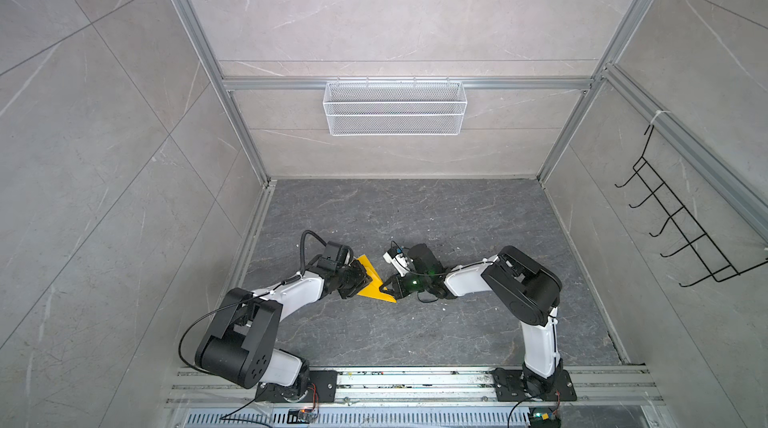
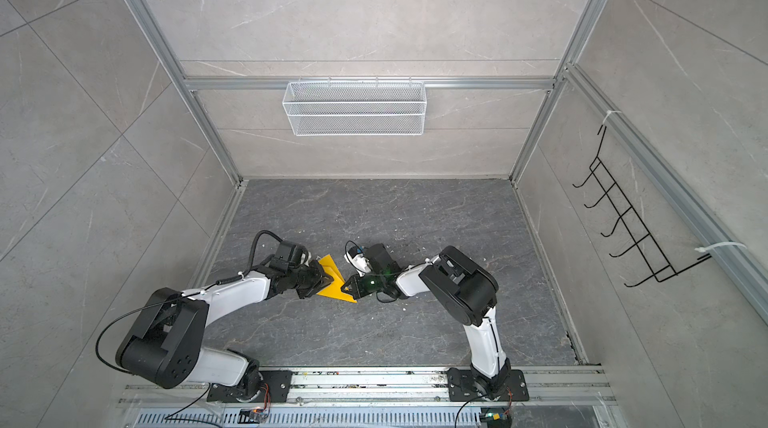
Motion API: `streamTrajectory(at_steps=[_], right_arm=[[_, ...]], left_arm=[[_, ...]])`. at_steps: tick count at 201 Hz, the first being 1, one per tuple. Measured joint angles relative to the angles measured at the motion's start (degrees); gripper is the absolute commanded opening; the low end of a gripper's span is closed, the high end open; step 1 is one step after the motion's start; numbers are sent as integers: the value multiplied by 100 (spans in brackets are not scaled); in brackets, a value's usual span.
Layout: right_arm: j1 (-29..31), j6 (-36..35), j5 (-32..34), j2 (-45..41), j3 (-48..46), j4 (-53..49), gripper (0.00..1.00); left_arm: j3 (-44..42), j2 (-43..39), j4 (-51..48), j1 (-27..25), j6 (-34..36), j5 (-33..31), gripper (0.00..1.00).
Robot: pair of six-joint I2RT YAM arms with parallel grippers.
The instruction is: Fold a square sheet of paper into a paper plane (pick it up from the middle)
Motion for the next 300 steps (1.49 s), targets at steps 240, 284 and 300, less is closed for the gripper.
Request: streamTrajectory(at_steps=[240, 284, 300], right_arm=[[-111, 151, -581, 269, 713, -1029, 17], [-125, 151, -636, 278, 741, -1060, 16], [-140, 153, -664, 295, 754, -1075, 14]], left_arm=[[0, 219, 483, -63, 0, 170, 12], [57, 361, 455, -63, -2, 118, 11], [68, 396, 433, -63, -2, 74, 11]])
